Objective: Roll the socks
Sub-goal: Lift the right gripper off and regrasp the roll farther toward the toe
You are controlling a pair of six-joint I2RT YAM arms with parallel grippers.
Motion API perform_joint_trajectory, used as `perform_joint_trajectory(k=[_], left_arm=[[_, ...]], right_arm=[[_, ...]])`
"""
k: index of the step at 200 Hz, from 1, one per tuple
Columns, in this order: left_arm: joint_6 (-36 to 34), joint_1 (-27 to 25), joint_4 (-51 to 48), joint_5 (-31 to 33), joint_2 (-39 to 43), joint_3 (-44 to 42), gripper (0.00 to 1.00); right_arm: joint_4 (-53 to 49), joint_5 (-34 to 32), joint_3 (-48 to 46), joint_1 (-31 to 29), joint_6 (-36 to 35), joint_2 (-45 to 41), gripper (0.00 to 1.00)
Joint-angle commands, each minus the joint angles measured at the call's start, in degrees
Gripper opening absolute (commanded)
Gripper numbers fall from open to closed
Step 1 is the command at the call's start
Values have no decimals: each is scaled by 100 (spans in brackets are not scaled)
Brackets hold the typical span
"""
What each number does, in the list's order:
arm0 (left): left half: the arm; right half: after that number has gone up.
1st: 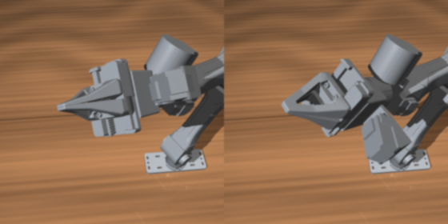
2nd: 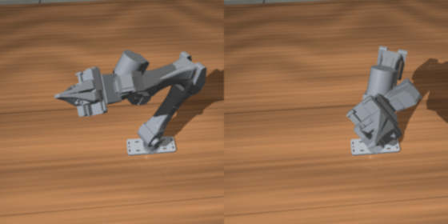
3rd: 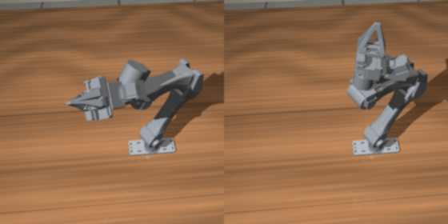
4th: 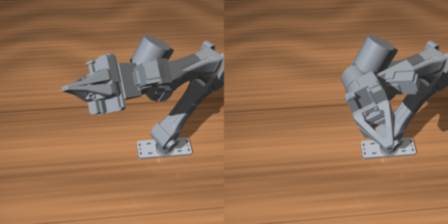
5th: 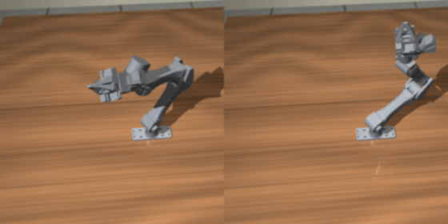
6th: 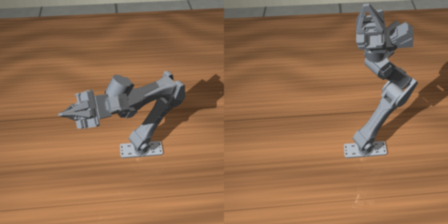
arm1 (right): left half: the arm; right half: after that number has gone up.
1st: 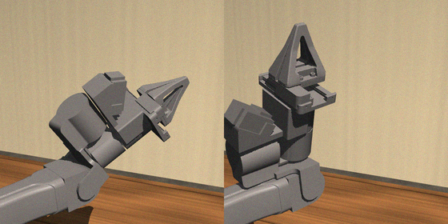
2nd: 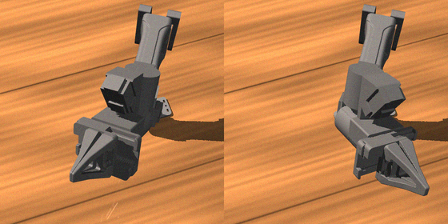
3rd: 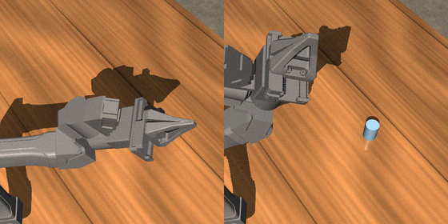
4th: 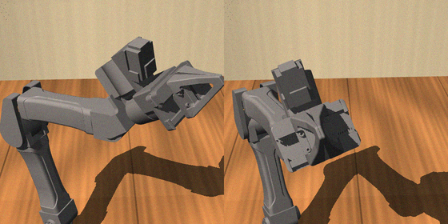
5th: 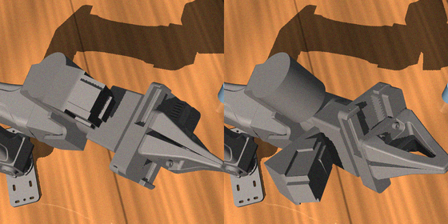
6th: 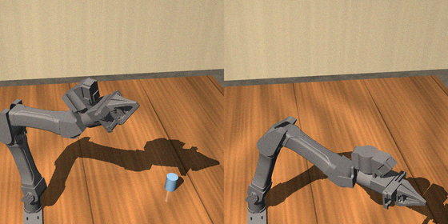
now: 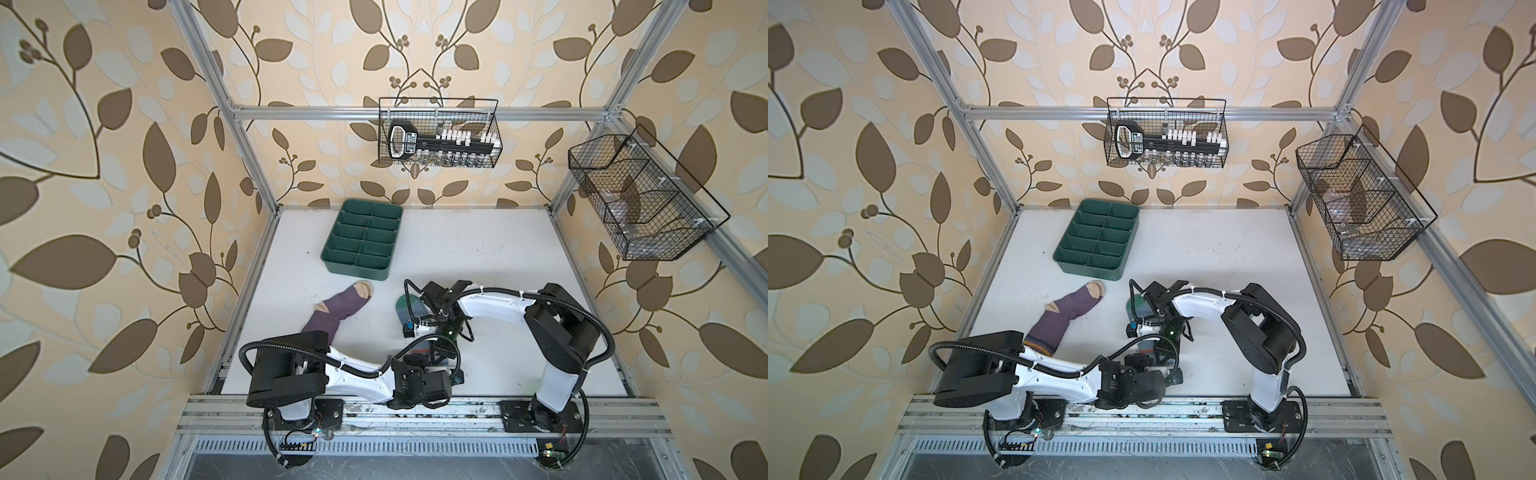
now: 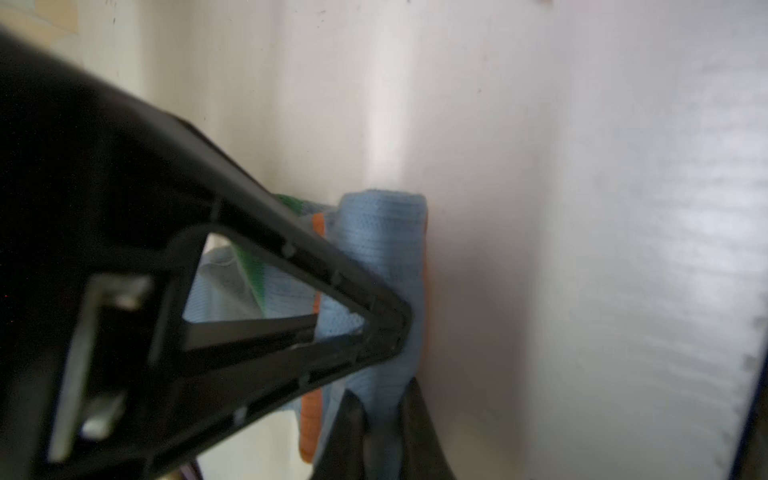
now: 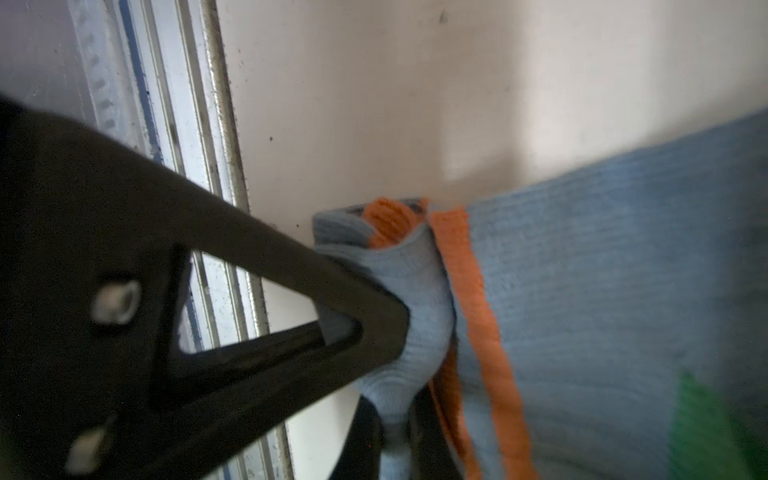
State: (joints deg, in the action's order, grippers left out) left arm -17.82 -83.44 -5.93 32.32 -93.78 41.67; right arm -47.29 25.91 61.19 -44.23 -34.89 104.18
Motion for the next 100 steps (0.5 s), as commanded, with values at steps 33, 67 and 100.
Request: perform_joint_trajectory(k=[33,67,100], left_arm=[[-205,186,-246,-943,55,7,0],[-676,448,-825,-2058,157,262,0],[-846,947,-1607,-3000,236,597,0]], right_arm=[[1336,-1537,-797,221,310,-1150,31],[2437,-2345,-1282,471,645,-2608,38],[3420,-3326,-1560,1317,1547,-4221,39]])
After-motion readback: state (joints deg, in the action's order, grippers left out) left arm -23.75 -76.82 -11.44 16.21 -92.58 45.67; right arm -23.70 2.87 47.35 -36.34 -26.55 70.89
